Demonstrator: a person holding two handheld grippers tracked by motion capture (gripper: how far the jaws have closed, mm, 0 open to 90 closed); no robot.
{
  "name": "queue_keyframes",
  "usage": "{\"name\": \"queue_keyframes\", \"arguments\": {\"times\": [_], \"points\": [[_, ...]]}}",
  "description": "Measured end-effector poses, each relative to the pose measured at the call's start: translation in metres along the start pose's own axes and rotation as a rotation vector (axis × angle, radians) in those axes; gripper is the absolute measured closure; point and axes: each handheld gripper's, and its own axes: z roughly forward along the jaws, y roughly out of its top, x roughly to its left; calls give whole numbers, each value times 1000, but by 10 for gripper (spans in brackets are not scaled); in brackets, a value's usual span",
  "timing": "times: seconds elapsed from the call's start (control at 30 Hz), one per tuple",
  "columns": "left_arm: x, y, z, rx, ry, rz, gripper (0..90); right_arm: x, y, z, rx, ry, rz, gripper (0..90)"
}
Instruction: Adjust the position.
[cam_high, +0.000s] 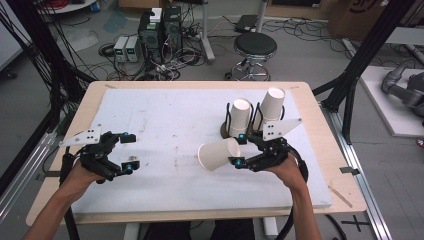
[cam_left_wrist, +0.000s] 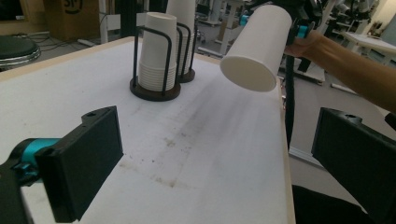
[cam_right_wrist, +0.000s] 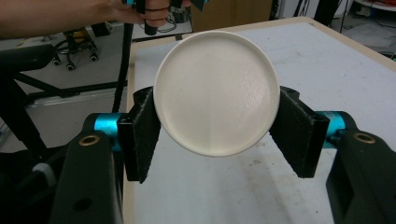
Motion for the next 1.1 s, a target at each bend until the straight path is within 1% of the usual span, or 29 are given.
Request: {"name": "queue_keyframes", "arguments": {"times": [0.13, 0.2, 0.3, 0.33, 0.4, 0.53, 0.67, 0.7, 0.77, 0.8, 0.9, 1.0, 1.1], "points": [[-1, 5, 6, 9, -32, -6, 18, 0, 2, 3, -7, 11, 2, 372], [-2, 9, 11, 19, -56, -7, 18, 0, 3, 6, -16, 19, 1, 372], [-3, 14, 18, 32, -80, 3, 18, 0, 5, 9, -17, 25, -1, 373], [-3, 15, 20, 33, -86, 7, 18, 0, 5, 10, -21, 34, -1, 372], [-5, 18, 24, 28, -98, 9, 18, 0, 5, 12, -42, 47, -3, 373], [-6, 24, 32, 29, -119, 19, 18, -1, 6, 14, -52, 59, -3, 373], [-7, 30, 44, 19, -153, 25, 18, 0, 8, 16, -55, 68, -3, 372], [-8, 30, 47, 18, -160, 24, 18, 0, 8, 17, -62, 69, -10, 373], [-8, 32, 54, 21, -174, 27, 18, 1, 9, 18, -63, 76, -9, 373], [-9, 32, 57, 18, -183, 21, 18, 1, 9, 19, -65, 80, -6, 373], [-10, 33, 66, 16, -202, 28, 18, 0, 10, 21, -77, 87, -11, 373], [-12, 34, 75, 9, -212, 28, 18, 1, 10, 23, -90, 105, -11, 373], [-12, 34, 82, 5, -221, 30, 18, 1, 11, 24, -86, 111, -7, 373]]}}
